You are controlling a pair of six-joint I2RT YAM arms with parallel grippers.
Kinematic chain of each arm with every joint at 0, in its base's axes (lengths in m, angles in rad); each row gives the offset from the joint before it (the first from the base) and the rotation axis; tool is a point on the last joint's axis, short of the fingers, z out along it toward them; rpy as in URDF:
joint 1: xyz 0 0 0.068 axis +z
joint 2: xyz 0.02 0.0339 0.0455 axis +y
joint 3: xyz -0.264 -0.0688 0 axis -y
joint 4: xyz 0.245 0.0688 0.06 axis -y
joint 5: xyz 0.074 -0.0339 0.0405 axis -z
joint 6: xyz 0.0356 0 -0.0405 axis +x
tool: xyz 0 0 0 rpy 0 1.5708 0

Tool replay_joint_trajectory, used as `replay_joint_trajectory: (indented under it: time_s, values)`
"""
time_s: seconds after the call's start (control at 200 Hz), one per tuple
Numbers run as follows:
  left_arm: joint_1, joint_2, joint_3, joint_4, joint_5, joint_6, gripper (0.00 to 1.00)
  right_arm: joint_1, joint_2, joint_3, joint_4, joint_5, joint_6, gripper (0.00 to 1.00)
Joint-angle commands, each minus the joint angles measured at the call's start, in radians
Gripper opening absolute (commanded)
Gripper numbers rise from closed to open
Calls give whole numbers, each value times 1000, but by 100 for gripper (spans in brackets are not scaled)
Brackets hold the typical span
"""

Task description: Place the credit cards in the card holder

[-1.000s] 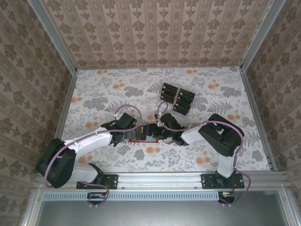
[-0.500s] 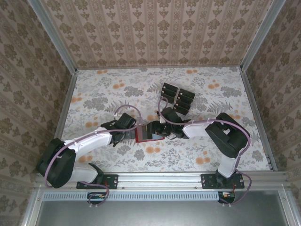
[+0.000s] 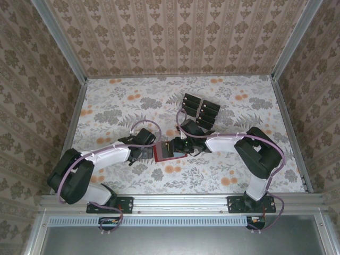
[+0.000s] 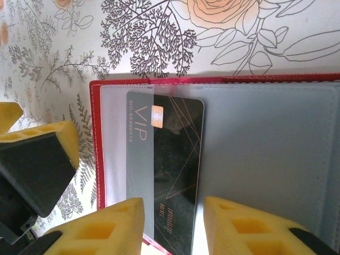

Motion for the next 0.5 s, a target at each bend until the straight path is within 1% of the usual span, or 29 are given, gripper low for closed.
replay_joint_trajectory:
  time_s: [0.0,0.19,0.34,0.495]
  values:
    - [3,21,23,-2,-22,-4,100,-1,24,30,-14,-4,0,31]
    - [4,53,33,14,-13,-2,100,6,47,51,-7,-21,2,22]
    - [4,73,39,26,-7,-1,100,11,63,65,1,-35,7,12]
    - [3,84,39,41,2,4,100,20,76,78,14,-46,21,9]
